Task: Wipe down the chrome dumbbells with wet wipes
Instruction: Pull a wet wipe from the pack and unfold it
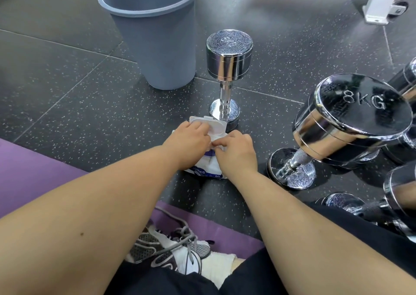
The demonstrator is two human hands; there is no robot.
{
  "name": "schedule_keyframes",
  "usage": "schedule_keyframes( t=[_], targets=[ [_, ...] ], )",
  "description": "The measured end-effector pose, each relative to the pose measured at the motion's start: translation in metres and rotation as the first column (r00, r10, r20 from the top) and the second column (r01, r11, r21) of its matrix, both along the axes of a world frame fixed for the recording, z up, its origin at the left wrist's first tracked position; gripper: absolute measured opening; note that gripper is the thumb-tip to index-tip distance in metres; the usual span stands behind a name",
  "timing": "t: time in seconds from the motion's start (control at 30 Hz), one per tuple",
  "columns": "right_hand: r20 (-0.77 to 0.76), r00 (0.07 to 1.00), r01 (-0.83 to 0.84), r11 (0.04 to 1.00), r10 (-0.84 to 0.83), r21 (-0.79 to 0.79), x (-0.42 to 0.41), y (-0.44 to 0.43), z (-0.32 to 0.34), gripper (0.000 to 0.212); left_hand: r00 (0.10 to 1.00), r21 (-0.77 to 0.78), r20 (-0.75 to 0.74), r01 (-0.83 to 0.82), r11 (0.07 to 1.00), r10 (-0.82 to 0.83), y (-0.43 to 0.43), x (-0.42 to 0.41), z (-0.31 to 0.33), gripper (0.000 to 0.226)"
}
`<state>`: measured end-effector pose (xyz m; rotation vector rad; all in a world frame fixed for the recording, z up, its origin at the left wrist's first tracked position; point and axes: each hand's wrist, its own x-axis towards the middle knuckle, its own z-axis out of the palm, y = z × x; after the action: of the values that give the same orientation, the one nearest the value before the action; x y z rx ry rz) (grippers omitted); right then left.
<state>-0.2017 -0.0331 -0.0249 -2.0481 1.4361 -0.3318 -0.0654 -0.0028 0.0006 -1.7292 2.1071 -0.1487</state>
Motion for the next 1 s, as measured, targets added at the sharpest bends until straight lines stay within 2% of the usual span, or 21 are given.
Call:
schedule_keyframes(
  t=[0.07, 0.13, 0.2, 0.27, 0.33, 0.43, 0.5, 0.57, 0.73, 0.8, 0.93, 1.0],
  targets=[
    [-0.011, 1.000, -0.002, 1.000, 0.002, -0.005, 0.000, 0.000, 0.001, 0.025, 0.995, 0.013, -0.073, -0.063, 0.998, 0.064, 0.001, 0.006, 0.000, 0.020],
    [-0.035, 0.999, 0.002, 1.000, -0.003, -0.022, 0.000, -0.001, 0.004, 0.024, 0.952, 0.011, -0.245, -0.185, 0.983, 0.182, 0.002, 0.008, 0.003, 0.010],
    [-0.062, 0.998, 0.010, 0.999, -0.013, -0.047, 0.000, 0.000, 0.007, 0.023, 0.873, -0.008, -0.411, -0.292, 0.956, 0.263, 0.001, 0.011, 0.008, 0.013],
    [-0.088, 0.996, -0.006, 0.998, 0.001, -0.057, 0.001, 0.001, 0.011, 0.023, 0.837, -0.038, -0.484, -0.314, 0.949, 0.258, 0.003, 0.013, 0.012, 0.015],
    [-0.117, 0.992, -0.041, 0.998, 0.035, -0.050, 0.001, 0.004, 0.014, 0.024, 0.887, -0.069, -0.430, -0.219, 0.973, 0.169, 0.007, 0.012, 0.015, 0.017],
    [-0.110, 0.993, -0.039, 0.999, 0.037, -0.016, 0.000, 0.009, 0.015, 0.027, 0.975, -0.073, -0.213, -0.075, 0.995, 0.058, 0.012, 0.003, 0.012, 0.025],
    [-0.089, 0.996, -0.026, 1.000, 0.026, -0.003, -0.002, 0.009, 0.015, 0.027, 0.997, -0.112, -0.070, -0.038, 0.993, 0.031, 0.012, 0.000, 0.010, 0.026],
    [-0.078, 0.997, -0.025, 1.000, 0.026, 0.010, -0.002, 0.008, 0.014, 0.026, 0.999, -0.143, 0.009, -0.036, 0.989, 0.037, 0.010, -0.002, 0.012, 0.025],
    [-0.090, 0.996, -0.025, 1.000, 0.024, -0.008, 0.000, 0.005, 0.012, 0.025, 0.988, -0.086, 0.023, -0.153, 0.985, 0.155, 0.004, -0.009, 0.018, 0.030],
    [-0.085, 0.996, -0.020, 1.000, 0.019, -0.015, 0.001, 0.004, 0.011, 0.025, 0.990, -0.090, 0.062, -0.124, 0.988, 0.130, 0.000, -0.010, 0.017, 0.022],
    [-0.088, 0.996, -0.029, 0.999, 0.026, -0.022, 0.001, 0.002, 0.007, 0.026, 0.995, -0.036, 0.102, -0.013, 0.999, 0.017, -0.004, -0.012, 0.014, 0.026],
    [-0.078, 0.997, -0.023, 0.999, 0.021, -0.032, 0.001, 0.002, 0.006, 0.025, 0.992, -0.012, 0.122, -0.018, 1.000, 0.019, -0.004, -0.010, 0.010, 0.027]
  ],
)
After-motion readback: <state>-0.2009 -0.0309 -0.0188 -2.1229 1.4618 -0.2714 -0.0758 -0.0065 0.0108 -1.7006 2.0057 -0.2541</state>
